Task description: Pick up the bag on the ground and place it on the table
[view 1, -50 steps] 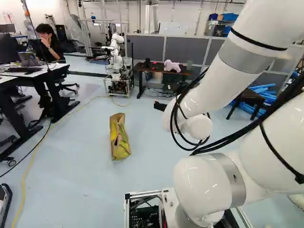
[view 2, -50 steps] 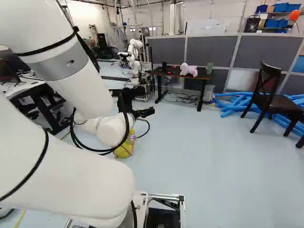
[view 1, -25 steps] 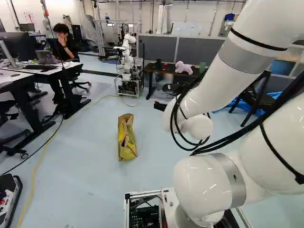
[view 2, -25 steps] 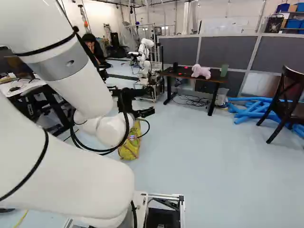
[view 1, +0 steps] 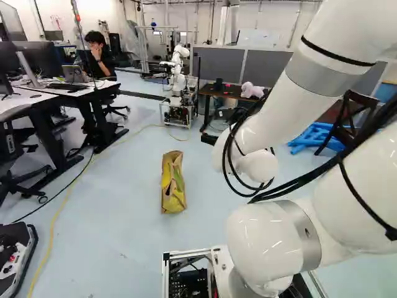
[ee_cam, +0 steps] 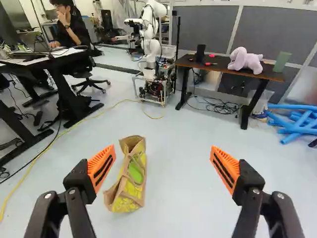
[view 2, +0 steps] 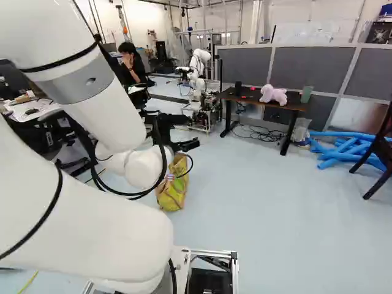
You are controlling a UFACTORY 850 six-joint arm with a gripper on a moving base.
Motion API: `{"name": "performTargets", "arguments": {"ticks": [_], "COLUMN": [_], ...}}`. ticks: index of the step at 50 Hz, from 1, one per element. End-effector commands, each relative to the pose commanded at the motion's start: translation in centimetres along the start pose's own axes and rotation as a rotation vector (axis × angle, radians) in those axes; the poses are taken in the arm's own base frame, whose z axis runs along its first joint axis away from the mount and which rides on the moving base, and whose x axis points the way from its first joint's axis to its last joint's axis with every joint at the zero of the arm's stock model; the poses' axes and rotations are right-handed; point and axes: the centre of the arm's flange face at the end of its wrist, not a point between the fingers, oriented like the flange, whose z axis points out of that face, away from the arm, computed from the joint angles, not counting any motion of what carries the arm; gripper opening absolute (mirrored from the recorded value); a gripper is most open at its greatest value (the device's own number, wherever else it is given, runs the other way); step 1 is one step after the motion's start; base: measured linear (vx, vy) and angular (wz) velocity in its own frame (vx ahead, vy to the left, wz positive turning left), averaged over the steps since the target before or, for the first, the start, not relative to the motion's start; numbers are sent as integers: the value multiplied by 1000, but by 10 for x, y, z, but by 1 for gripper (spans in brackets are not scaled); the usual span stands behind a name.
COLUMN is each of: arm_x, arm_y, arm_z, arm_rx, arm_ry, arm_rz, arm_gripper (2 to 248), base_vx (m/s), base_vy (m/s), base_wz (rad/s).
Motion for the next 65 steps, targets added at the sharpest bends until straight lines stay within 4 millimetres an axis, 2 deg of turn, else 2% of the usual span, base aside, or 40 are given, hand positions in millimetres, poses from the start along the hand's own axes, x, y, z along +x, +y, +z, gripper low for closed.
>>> {"name": "performTargets", "arguments": {"ticks": [16,65], "arm_x": [0,0], "arm_y": [0,0], "arm_z": [0,0], "arm_rx": [0,0], "arm_ry": [0,0], "arm_rz": [0,0], "arm_gripper": [247,247], "base_vx": [124,150], "base_vy": [32,4], "base_wz": [135,8]}}
